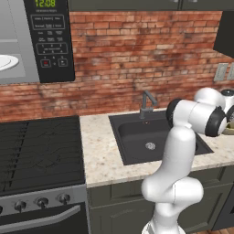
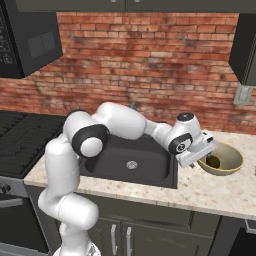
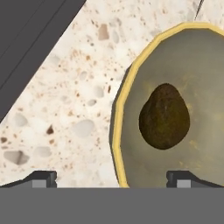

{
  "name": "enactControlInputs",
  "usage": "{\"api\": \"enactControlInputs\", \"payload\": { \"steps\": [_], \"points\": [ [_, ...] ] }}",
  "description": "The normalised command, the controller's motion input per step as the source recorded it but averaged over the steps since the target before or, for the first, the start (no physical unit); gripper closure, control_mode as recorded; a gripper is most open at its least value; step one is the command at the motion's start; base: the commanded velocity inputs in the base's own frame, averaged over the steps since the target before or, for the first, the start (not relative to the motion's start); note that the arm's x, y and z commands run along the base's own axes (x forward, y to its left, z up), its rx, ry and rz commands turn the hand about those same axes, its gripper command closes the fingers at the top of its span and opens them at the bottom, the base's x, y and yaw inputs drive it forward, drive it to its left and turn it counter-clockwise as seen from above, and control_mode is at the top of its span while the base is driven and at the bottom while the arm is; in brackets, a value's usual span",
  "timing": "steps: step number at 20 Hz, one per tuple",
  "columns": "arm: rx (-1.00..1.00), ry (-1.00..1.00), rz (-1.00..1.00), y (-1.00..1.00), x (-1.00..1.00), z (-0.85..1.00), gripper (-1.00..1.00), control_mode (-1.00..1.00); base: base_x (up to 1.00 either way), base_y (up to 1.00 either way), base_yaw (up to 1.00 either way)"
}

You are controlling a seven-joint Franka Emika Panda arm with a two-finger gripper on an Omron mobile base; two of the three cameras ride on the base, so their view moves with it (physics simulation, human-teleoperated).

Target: Pick the avocado from the sink and place it in the bowl. Then pick the bowl and place it in the microwave. Then close the microwave door and press the start button.

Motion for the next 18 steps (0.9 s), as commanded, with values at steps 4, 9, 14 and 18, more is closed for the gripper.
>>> {"api": "enactControlInputs", "payload": {
  "steps": [4,9,14,18],
  "points": [
    [-0.04,0.03,0.05,-0.03,0.28,-0.06,-1.0,-1.0,0.0,0.0,0.0],
    [-0.02,0.03,0.05,-0.17,0.23,-0.15,-1.0,-1.0,0.0,0.0,0.0],
    [-0.01,0.05,0.05,-0.14,0.08,-0.21,-1.0,-1.0,0.0,0.0,0.0],
    [0.0,0.04,0.04,-0.18,0.0,-0.25,-1.0,-1.0,0.0,0.0,0.0]
  ]
}}
